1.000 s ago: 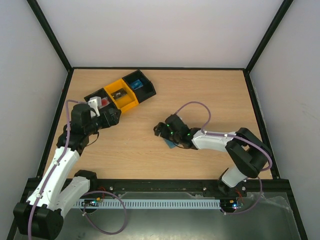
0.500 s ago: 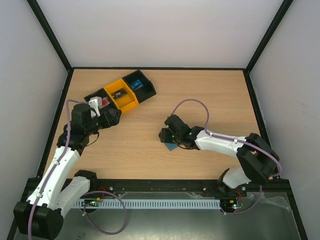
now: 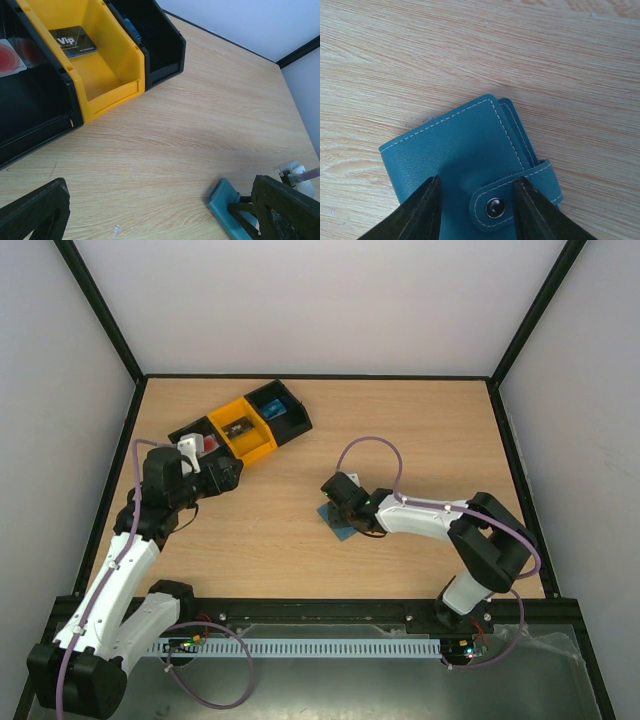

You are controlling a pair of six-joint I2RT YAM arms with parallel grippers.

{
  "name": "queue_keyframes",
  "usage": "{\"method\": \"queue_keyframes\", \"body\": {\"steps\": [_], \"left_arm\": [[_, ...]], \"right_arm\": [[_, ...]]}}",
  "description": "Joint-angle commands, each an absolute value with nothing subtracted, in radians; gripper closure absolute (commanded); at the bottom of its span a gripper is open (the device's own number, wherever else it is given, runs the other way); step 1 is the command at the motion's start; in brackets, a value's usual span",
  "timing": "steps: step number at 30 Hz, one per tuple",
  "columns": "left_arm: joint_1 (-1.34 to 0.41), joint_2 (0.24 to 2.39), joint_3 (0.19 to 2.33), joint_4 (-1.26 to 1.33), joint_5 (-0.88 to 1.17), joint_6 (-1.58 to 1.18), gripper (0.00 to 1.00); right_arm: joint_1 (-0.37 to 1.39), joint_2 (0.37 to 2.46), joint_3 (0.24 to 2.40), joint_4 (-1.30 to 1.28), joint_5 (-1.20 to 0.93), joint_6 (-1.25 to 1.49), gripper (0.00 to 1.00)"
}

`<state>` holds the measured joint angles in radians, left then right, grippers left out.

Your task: Take the credit cards out of the card holder

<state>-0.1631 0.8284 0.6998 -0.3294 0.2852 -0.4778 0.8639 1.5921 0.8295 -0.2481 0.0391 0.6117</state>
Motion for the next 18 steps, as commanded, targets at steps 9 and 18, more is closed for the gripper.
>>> {"method": "queue_keyframes", "body": {"steps": [9, 18], "left_arm": [[-0.16, 0.852, 0.699, -0.341, 0.31, -0.469, 0.0], [-0.159, 0.866, 0.699, -0.342, 0.32, -0.471, 0.0]], "right_arm": [[0.866, 1.585, 0.844, -0.333, 0.124, 0.584, 0.69], [0.888, 1.571, 0.841, -0.349, 0.127, 0.595, 0.77]]}}
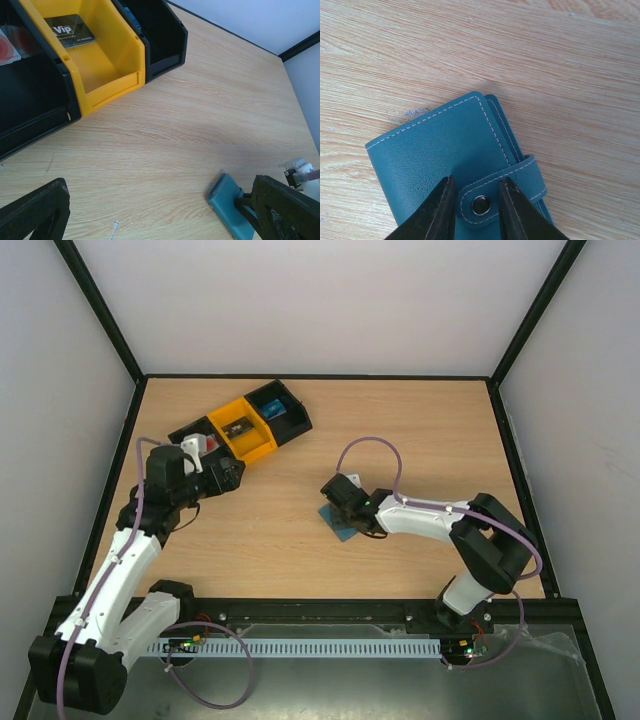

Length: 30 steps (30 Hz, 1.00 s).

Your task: Take the credit cards out of the card holder

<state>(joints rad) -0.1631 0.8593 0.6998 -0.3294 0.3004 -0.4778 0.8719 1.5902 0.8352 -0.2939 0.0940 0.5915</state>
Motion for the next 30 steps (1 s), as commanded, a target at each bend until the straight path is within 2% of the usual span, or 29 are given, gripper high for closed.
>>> {"method": "queue_keyframes", "body": {"steps": [1, 10, 13, 18, 25, 30], "left_arm": [[-0.16, 0.869, 0.699, -0.342, 0.32, -0.471, 0.0], [-0.16, 0.878, 0.699, -0.346, 0.318, -0.472, 0.0], [-0.16, 0.884, 0.698, -0.347, 0.318, -0.473, 0.0], [-0.176, 0.904, 0.699, -0.355, 0.293, -0.491, 0.0], [-0.202, 0.977, 0.677, -0.345, 0.377, -0.547, 0.0], [-0.218, 0.968, 0.668, -0.336, 0.403, -0.545, 0.0]], "right_arm": [[0.888, 1.573, 0.841, -0.349, 0.129, 0.595, 0.79], [0.912, 1.581, 0.858, -0.393, 0.193, 0.612, 0.97], [0.92, 1.574, 0.862, -0.396, 0.194, 0.618, 0.98], [0.927, 1.551, 0.855, -0.37, 0.168, 0.631, 0.98], [0.931, 1.521, 0.871, -0.374, 0.169, 0.654, 0.98], [0.931, 1.536, 0.876, -0.406, 0.202, 0.64, 0.8]]}}
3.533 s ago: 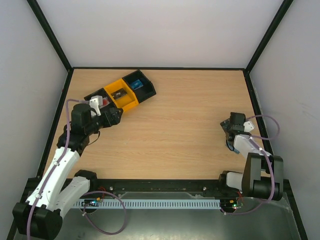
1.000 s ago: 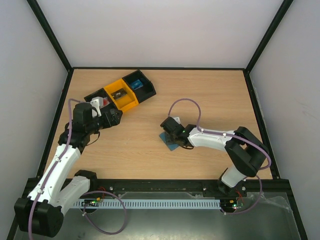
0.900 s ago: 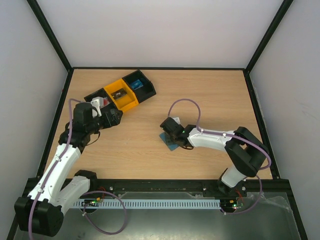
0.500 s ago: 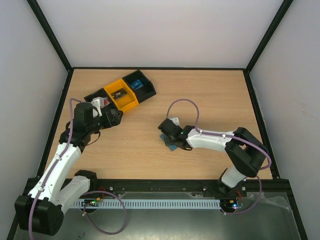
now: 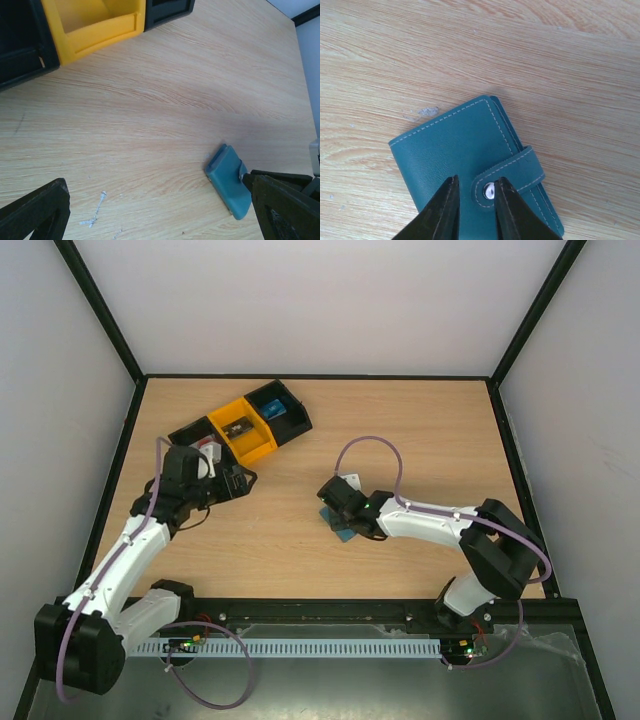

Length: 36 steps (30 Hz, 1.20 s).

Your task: Take the credit cards out of the card holder

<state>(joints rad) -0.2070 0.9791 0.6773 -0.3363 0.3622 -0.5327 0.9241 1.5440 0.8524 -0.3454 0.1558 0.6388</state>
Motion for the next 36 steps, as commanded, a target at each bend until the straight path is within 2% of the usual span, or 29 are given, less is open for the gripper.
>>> {"method": "queue_keyframes", "body": {"steps": [1, 6, 14, 16, 21, 28, 36], "left_arm": [[-0.218, 0.963, 0.668, -0.335, 0.402, -0.545, 0.0], [-0.219, 0.952, 0.666, -0.334, 0.4, -0.55, 0.0], [-0.226, 0.961, 0.656, -0.336, 0.408, -0.557, 0.0], [-0.228, 0.961, 0.655, -0.335, 0.408, -0.561, 0.0], [-0.236, 0.964, 0.639, -0.322, 0.417, -0.578, 0.0], [-0.26, 0.979, 0.615, -0.287, 0.434, -0.603, 0.01], [-0.326, 0.989, 0.539, -0.165, 0.495, -0.701, 0.03]], "right_arm": [[0.931, 1.541, 0.873, -0.409, 0.202, 0.64, 0.78], [0.931, 1.569, 0.86, -0.377, 0.185, 0.602, 0.7], [0.932, 1.654, 0.855, -0.352, 0.213, 0.583, 0.7], [0.932, 1.669, 0.854, -0.363, 0.234, 0.589, 0.74], [0.941, 1.656, 0.854, -0.377, 0.265, 0.598, 0.97], [0.948, 1.609, 0.857, -0.368, 0.238, 0.61, 0.98], [0.949, 1.528, 0.843, -0.278, 0.096, 0.658, 0.98]]}}
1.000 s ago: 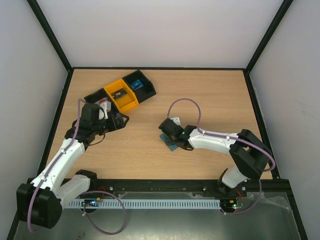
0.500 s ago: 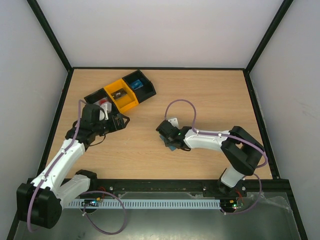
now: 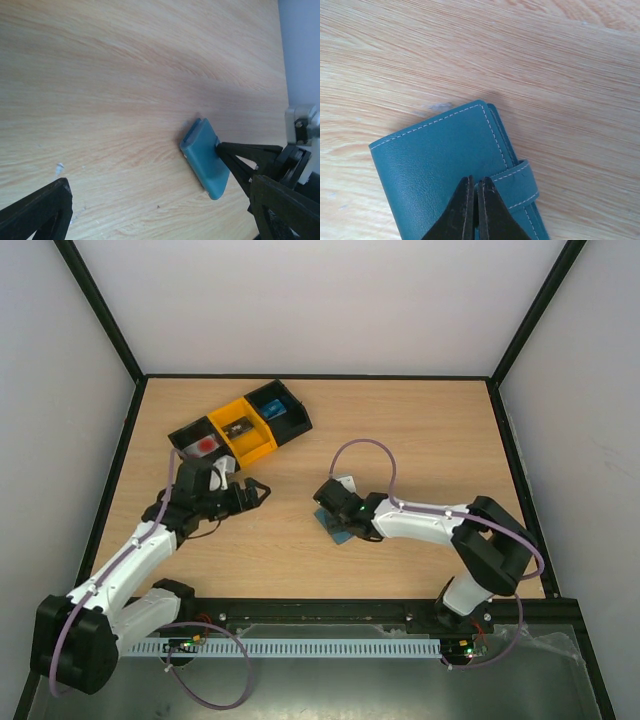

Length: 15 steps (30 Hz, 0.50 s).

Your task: Take the credit cards out of the card holder

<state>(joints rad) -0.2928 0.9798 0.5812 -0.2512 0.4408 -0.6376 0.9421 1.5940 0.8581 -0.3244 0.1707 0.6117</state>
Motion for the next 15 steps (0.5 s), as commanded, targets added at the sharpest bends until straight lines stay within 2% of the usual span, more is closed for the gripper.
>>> {"method": "queue_keyframes", "body": {"steps": [1, 15], "left_arm": [[-0.337, 0.992, 0.523, -0.145, 0.504, -0.709, 0.03], [-0.489, 1.095, 0.397, 0.274, 0.607, -0.929, 0.04]], "right_arm": [[0.948, 1.515, 0.84, -0.262, 0.087, 0.673, 0.98], [0.951, 1.363, 0.775, 0.042, -0.143, 0.902, 0.98]]}}
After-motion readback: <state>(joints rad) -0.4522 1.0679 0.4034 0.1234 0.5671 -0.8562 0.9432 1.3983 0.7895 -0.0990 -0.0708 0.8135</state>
